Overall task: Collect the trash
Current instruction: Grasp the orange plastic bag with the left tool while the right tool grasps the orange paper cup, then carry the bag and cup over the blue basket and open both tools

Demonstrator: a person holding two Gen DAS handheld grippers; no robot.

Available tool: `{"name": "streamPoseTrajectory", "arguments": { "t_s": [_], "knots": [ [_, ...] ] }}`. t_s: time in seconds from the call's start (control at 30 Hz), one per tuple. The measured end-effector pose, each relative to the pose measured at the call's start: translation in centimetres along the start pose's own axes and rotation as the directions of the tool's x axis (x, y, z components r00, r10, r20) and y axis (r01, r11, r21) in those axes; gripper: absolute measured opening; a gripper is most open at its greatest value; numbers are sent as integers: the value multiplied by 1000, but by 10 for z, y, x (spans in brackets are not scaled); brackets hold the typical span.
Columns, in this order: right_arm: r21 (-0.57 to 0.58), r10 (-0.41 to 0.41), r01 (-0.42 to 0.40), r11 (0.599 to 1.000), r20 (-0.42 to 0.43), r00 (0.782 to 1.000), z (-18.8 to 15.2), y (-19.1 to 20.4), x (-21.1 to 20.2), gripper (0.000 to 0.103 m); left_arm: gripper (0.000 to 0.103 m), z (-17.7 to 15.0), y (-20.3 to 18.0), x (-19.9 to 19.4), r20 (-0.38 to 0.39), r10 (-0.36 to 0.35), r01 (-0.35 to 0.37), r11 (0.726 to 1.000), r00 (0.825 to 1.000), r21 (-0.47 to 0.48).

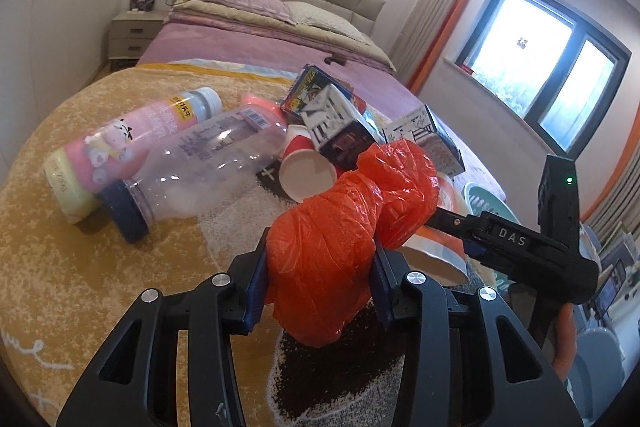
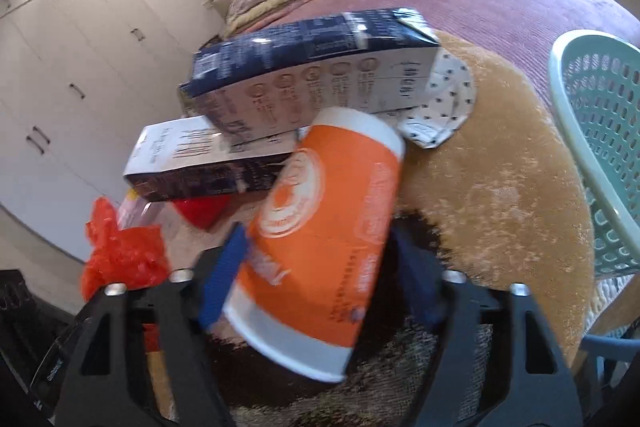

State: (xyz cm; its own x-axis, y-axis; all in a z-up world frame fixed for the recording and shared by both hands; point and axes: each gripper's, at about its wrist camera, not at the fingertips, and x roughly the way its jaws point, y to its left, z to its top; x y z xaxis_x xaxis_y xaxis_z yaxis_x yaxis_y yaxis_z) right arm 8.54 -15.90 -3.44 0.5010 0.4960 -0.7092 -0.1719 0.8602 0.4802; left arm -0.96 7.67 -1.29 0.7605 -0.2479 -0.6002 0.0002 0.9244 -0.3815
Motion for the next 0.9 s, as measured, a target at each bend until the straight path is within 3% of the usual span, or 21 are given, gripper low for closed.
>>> {"name": "streamPoseTrajectory", "arguments": {
  "t_s": [0.33, 0.47, 0.7, 0.9],
  "knots": [
    [-72, -4, 9, 997, 77, 997, -14, 7, -41, 45, 41, 6, -23, 7, -2, -6, 6, 999, 1000, 41],
    [-80, -18, 28, 996, 120, 993, -15, 2, -59, 44, 41, 11, -42, 8, 6, -16, 16, 997, 1000, 71],
    [-20, -53, 58, 998, 194, 980, -8, -32, -93, 44, 41, 21, -84, 25, -1, -52, 52, 989, 999, 138],
    [87, -149, 129, 988, 276, 950, 8, -93, -131, 44, 41, 31, -146, 62, -38, -122, 128, 966, 992, 223]
  ]
}}
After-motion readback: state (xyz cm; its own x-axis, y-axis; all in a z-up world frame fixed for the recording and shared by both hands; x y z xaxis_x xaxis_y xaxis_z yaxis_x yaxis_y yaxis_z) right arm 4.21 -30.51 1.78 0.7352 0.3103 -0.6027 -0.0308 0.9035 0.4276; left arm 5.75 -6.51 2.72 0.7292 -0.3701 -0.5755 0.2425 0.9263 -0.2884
